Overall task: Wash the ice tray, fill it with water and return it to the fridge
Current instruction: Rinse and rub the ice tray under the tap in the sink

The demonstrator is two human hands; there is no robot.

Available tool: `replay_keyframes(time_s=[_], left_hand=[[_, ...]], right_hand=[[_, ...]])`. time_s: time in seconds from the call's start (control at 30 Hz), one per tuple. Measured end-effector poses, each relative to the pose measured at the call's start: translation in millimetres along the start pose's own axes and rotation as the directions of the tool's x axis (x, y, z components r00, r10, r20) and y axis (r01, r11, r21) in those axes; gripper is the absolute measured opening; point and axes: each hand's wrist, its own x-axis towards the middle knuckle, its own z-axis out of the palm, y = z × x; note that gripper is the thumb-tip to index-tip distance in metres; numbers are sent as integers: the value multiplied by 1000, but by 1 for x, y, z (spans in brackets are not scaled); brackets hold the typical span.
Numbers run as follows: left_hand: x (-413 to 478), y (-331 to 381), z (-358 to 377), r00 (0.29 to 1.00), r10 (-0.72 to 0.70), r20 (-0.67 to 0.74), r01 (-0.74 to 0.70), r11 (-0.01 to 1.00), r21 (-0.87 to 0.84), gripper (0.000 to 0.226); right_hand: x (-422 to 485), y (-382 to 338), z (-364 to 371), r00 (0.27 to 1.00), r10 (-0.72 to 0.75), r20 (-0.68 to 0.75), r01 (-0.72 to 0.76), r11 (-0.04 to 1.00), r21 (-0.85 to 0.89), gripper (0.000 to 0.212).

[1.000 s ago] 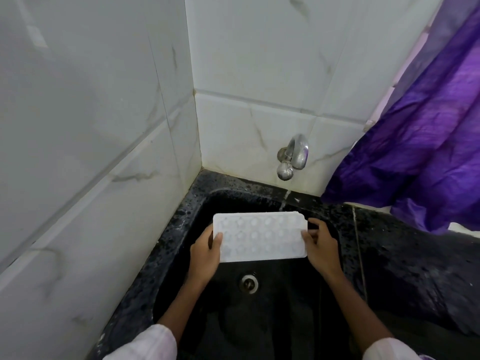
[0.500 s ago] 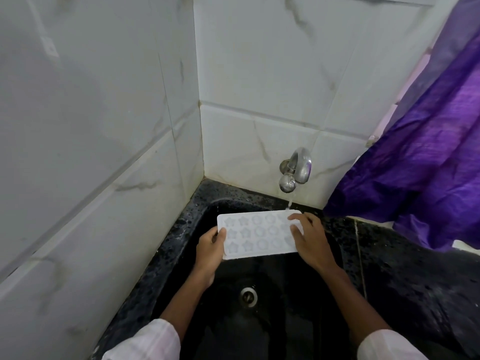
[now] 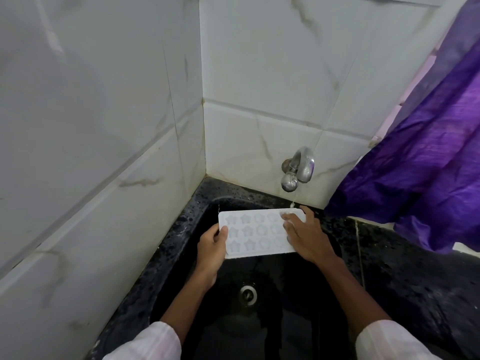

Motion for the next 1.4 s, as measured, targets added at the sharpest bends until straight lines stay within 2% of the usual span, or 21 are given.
replay_keyframes(time_s=[0.47,0.63,0.77,1.07,1.4], left_hand=[[-4,1,-2,1000,17,-18,-17,1000,-1,25],[-6,1,-1,1000,19,-19,-19,1000,6,23],[-6,-1,-2,1000,14,-26,-14,1000,10,24],[-9,-2,-2,999,-3,-32,4,1000,23,26],[-10,7,-1,999,0,-50,0,1000,2,21]], right_hand=[[2,-3,-6,999,-18,51,18,1000,1,38],[1,-2,-4,999,-33,30,34,999,-27,32],[2,1,-2,998,-44,51,48,996,-69,37],[1,0,-1,999,-35,36,37,998,-54,33],[7,3,0,998,-47,49,47,999,17,39]])
